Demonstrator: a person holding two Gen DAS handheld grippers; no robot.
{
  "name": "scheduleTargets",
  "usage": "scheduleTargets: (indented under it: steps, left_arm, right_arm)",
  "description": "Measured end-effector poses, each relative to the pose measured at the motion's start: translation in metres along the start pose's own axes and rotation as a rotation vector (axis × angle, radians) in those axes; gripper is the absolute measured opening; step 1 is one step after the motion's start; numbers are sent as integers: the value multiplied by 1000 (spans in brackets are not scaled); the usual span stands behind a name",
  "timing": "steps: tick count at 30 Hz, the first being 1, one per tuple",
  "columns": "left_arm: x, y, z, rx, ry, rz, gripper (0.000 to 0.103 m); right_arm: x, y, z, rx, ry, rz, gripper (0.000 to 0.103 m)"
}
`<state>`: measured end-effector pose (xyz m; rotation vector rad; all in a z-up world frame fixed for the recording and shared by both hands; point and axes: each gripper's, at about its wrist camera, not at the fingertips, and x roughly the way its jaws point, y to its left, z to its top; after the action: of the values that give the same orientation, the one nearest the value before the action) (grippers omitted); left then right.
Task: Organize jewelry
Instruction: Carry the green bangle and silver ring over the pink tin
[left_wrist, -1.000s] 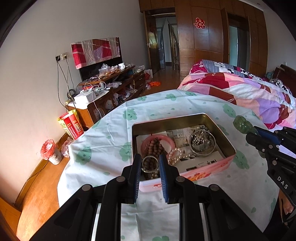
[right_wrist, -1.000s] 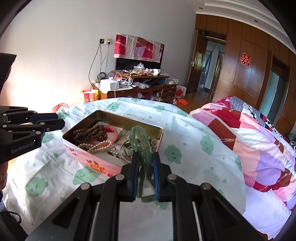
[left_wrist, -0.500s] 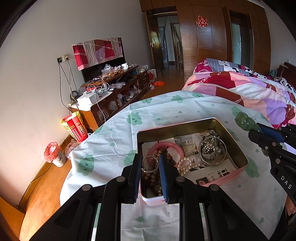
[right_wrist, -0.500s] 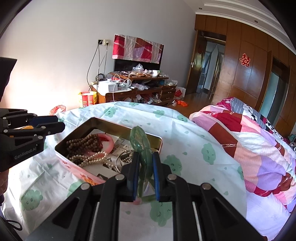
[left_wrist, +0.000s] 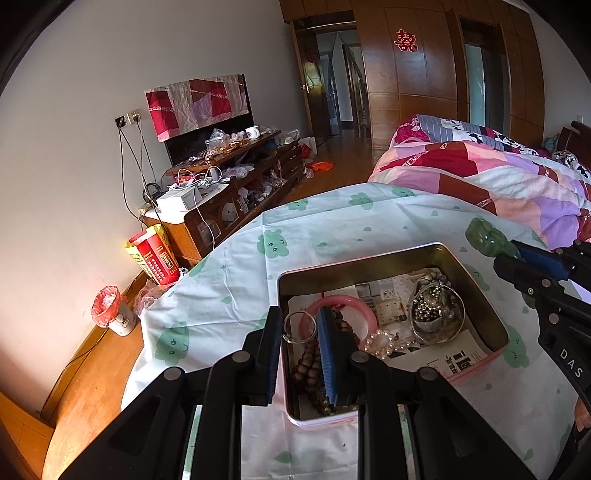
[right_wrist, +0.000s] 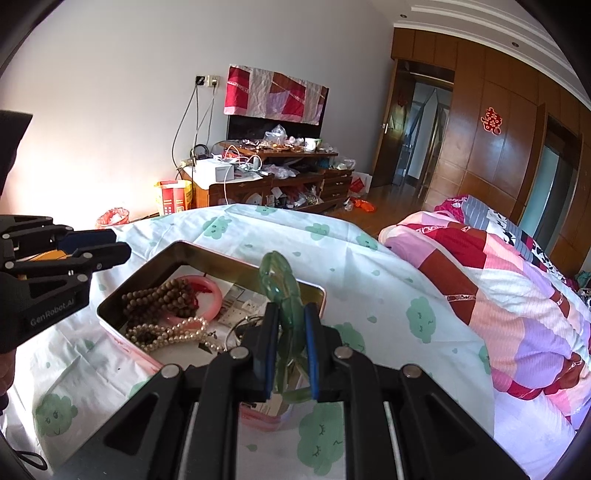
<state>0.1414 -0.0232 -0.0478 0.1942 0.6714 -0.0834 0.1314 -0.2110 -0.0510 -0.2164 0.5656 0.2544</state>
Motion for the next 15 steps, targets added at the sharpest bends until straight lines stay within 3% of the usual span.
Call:
scheduleTargets:
  steps: [15]
  left_arm:
    - [21, -1, 1, 9, 32, 13, 20]
  right_arm:
    - [23, 1, 8, -4, 17, -6, 16]
